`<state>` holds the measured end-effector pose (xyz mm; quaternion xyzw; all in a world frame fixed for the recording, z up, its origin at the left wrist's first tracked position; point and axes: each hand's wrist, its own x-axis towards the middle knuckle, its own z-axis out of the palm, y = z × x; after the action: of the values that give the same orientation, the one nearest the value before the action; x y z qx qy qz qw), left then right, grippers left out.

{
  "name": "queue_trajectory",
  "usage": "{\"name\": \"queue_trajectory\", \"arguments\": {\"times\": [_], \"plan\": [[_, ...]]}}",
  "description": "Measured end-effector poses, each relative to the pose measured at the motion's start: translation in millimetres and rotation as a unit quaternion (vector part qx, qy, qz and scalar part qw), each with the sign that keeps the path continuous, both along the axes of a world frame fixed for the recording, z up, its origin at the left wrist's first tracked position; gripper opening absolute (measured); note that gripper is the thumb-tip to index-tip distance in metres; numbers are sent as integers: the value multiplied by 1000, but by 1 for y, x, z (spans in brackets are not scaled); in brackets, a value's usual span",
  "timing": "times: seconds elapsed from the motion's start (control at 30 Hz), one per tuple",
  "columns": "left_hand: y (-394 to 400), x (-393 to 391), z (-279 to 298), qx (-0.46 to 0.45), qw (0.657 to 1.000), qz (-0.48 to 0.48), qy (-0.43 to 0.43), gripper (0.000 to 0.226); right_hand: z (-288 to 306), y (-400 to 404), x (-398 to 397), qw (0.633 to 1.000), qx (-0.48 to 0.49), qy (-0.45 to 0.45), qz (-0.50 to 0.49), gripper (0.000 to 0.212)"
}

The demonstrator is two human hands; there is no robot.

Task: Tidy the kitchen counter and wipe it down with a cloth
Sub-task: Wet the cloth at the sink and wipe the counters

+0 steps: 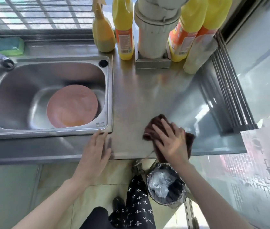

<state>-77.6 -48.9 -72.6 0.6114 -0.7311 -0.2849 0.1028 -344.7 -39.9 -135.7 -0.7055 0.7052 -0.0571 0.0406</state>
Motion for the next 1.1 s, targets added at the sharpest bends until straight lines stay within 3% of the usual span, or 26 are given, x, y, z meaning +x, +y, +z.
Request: {"name": "queue_trajectory", "arguments": {"times": [0.07,0.13,0.2,0.23,0.3,0.4,0.47,0.5,0.57,0.63,0.77,0.9,0.97,1.03,1.1], "plan": [[3,-1,0,0,1000,-2,10,49,4,7,-42,989,27,6,-147,48],[7,0,0,0,1000,-6,9,50,9,13,-50,949,31,-29,-312,46],[11,2,-1,-4,1000,-11,3,51,10,16,-23,911,28,-70,-406,46],[13,3,-1,-2,1000,-10,-1,51,12,18,-1,908,19,-78,-411,47],[16,8,-1,8,1000,1,-13,50,11,22,54,937,1,-89,-337,48],[19,17,-3,15,999,15,-29,49,10,35,117,994,31,-60,-83,50],[22,23,-2,24,999,20,-32,50,9,34,108,996,56,-42,46,51],[22,26,-1,26,999,21,-33,50,7,31,92,995,62,-34,64,51],[24,29,-1,28,999,21,-31,49,3,31,48,998,56,-21,5,53],[23,26,0,31,999,20,-22,48,6,31,-1,988,67,-30,-133,56],[12,10,0,38,999,-5,-2,50,17,30,-71,926,89,-43,-365,62],[-7,-8,3,19,1000,-12,20,50,16,15,-73,852,46,-106,-510,56],[-16,-8,3,10,1000,1,17,50,13,8,-34,852,2,-131,-507,50],[-23,0,3,6,999,40,12,53,13,3,22,908,-11,-143,-393,50],[-26,15,4,15,996,94,-1,56,16,-7,74,939,-13,-192,-286,54]]}}
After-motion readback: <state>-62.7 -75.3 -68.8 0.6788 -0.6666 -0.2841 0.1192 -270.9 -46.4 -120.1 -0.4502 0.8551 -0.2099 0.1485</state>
